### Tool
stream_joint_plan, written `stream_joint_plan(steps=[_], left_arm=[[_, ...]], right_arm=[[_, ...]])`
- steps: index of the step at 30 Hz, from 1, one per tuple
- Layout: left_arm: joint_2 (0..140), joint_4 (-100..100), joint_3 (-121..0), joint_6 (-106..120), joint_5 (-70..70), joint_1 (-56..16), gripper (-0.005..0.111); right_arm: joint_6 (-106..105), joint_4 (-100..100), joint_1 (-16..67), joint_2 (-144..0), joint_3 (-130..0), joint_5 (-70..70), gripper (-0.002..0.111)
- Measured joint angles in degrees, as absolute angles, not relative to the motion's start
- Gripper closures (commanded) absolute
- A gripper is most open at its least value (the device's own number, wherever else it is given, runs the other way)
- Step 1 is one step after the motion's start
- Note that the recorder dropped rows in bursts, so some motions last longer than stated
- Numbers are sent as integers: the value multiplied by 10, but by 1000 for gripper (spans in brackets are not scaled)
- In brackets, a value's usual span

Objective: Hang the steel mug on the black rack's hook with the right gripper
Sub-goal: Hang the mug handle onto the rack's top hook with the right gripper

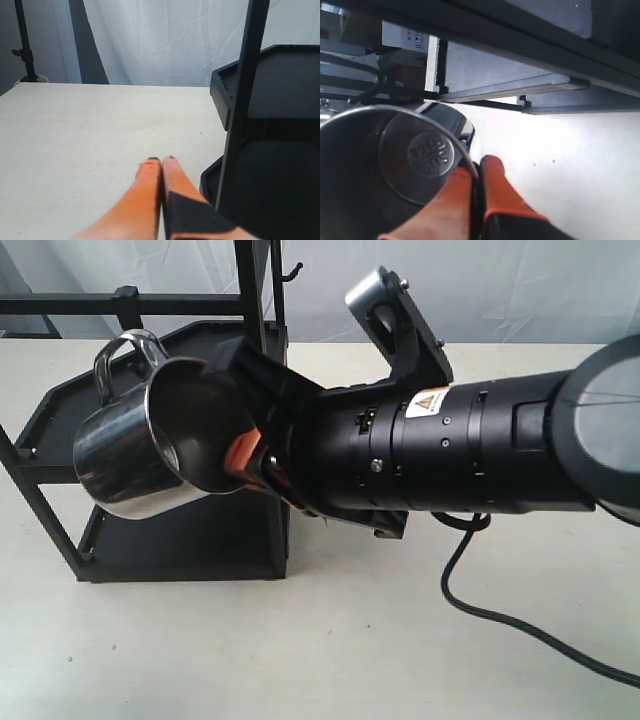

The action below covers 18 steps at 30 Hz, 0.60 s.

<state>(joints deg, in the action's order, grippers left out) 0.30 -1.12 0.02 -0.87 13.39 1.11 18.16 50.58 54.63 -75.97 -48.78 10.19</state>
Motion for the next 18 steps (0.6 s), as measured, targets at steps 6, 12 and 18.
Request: stream_joint_plan(steps=[6, 12, 18], left_arm=[[3, -11, 0, -9, 134, 11, 105], [3, -11, 0, -9, 134, 11, 105], [3, -11, 0, -9, 134, 11, 105]], right_arm=[[182, 521, 546, -777, -488, 87, 109], [182, 540, 546, -797, -488, 81, 109], [182, 542, 546, -799, -488, 63, 109]])
